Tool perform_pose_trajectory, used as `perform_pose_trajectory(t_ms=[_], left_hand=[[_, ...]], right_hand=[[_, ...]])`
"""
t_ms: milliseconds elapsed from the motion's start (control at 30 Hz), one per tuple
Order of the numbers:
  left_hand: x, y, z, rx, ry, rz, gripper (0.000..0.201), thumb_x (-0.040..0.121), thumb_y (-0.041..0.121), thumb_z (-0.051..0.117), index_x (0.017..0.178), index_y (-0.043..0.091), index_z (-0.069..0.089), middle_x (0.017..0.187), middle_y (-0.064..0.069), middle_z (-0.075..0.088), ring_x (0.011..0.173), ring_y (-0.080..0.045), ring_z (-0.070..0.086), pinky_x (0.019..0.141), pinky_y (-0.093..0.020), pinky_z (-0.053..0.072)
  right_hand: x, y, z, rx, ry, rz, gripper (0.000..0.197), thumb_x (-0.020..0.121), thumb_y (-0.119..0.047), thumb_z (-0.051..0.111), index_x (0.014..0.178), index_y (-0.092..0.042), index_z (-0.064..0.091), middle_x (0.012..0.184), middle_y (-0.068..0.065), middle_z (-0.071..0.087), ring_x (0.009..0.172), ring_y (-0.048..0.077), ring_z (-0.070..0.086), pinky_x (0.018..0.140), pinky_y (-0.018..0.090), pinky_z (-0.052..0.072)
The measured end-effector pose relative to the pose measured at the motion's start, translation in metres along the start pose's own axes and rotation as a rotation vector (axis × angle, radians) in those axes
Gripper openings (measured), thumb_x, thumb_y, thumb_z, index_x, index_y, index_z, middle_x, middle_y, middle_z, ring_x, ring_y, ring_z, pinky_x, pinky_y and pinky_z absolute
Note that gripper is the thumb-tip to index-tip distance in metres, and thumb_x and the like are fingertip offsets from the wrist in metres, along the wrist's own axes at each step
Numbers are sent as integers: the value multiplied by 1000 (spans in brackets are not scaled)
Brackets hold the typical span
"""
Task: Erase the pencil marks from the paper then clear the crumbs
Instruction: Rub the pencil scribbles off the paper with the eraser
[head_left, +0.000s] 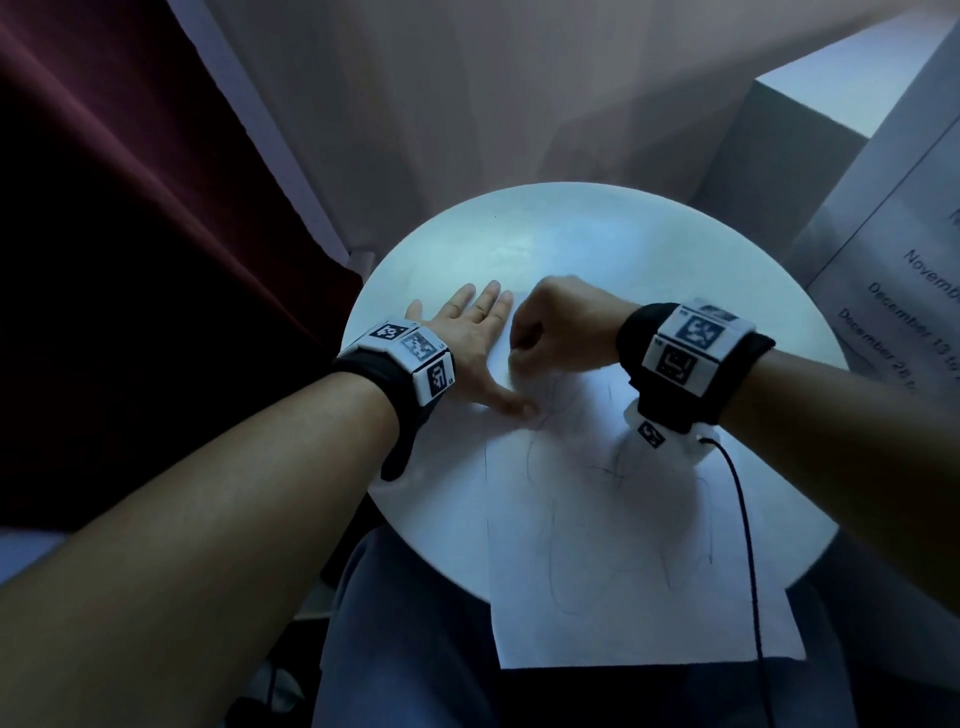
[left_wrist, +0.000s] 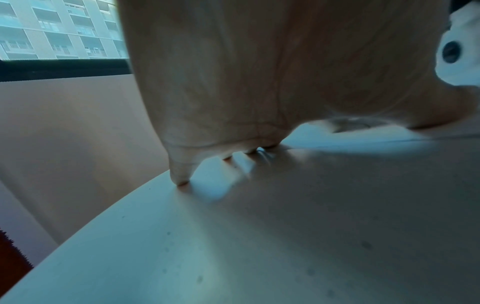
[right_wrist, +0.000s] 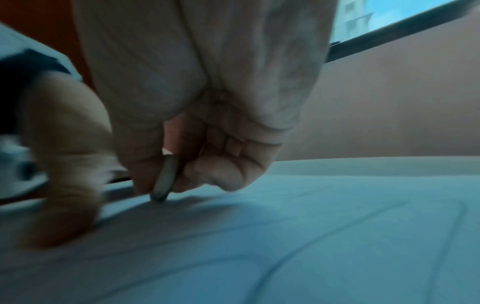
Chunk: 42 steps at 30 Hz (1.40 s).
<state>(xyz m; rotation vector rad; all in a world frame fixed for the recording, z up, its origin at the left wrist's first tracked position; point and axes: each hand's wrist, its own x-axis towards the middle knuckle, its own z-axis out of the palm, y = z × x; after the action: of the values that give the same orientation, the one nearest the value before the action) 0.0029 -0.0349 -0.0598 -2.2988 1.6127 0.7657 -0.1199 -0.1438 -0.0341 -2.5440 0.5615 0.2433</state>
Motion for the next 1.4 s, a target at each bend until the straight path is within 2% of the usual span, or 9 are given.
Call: perform_pose_trajectory(t_ms=[67, 233, 400, 567, 733, 900, 1067, 1233, 1400], left_hand=[[0, 0, 0, 2, 2, -1, 141, 56, 93, 58, 153, 31, -24, 160, 14, -29, 149, -12, -21, 117, -61, -2], [0, 0, 0, 0, -15, -9, 144, 50, 98, 52, 153, 31, -24, 160, 15, -29, 149, -12, -21, 118, -61, -3], [0, -2, 0, -15, -2, 6, 142, 54, 94, 57, 153, 32, -23, 160, 15, -29, 149, -11, -22, 117, -61, -4], [-1, 0, -1, -1, -23, -6, 144, 51, 97, 53, 152, 31, -25, 159, 15, -31, 149, -11, -23, 118, -61, -4], [3, -4, 3, 2, -2, 12, 146, 50, 95, 58, 152, 32, -26, 159, 15, -31, 149, -12, -23, 116, -62, -4], [3, -3, 1, -1, -19, 0, 150, 45, 97, 56, 151, 32, -27, 159, 15, -32, 148, -12, -24, 116, -62, -5], [3, -3, 4, 5, 2, 2, 148, 49, 94, 60, 152, 32, -26, 159, 15, -31, 149, -12, -23, 116, -63, -4], [1, -1, 0, 9, -27, -6, 151, 45, 98, 56, 151, 31, -28, 159, 14, -33, 148, -13, -25, 117, -63, -4], [-1, 0, 0, 8, -20, 3, 148, 50, 95, 59, 152, 30, -27, 159, 14, -32, 149, -14, -24, 115, -62, -5]], right_hand=[[-6, -3, 3, 0, -94, -14, 8, 71, -29, 73, 73, -21, 74, 72, -3, 70, 68, 14, 65, 63, 30, 54], [8, 18, -15, 57, 185, 116, 5, 74, -25, 71, 72, -21, 71, 71, -6, 67, 72, 14, 65, 63, 25, 52], [-9, -3, 2, -5, -90, -34, 9, 73, -27, 73, 65, -25, 68, 70, -5, 69, 66, 11, 63, 61, 27, 52], [5, 18, -19, 39, 156, 97, 6, 74, -24, 71, 71, -19, 71, 71, -4, 68, 73, 17, 67, 68, 32, 58], [-14, -7, 4, -5, -108, -41, 9, 72, -28, 74, 67, -23, 68, 69, -6, 67, 66, 14, 63, 62, 28, 53], [1, 6, -13, -54, 120, 39, 9, 74, -25, 69, 66, -22, 65, 66, -8, 64, 71, 19, 66, 65, 30, 55], [-13, -13, 5, -61, -116, -70, 9, 73, -24, 72, 70, -16, 68, 74, 0, 70, 69, 20, 64, 65, 33, 55], [2, 14, -12, -31, 153, 32, 7, 75, -22, 68, 71, -17, 70, 72, -3, 69, 72, 19, 66, 66, 31, 56], [-13, 0, 1, -51, -131, -39, 11, 74, -31, 71, 68, -24, 65, 66, -9, 64, 61, 8, 58, 57, 24, 47]])
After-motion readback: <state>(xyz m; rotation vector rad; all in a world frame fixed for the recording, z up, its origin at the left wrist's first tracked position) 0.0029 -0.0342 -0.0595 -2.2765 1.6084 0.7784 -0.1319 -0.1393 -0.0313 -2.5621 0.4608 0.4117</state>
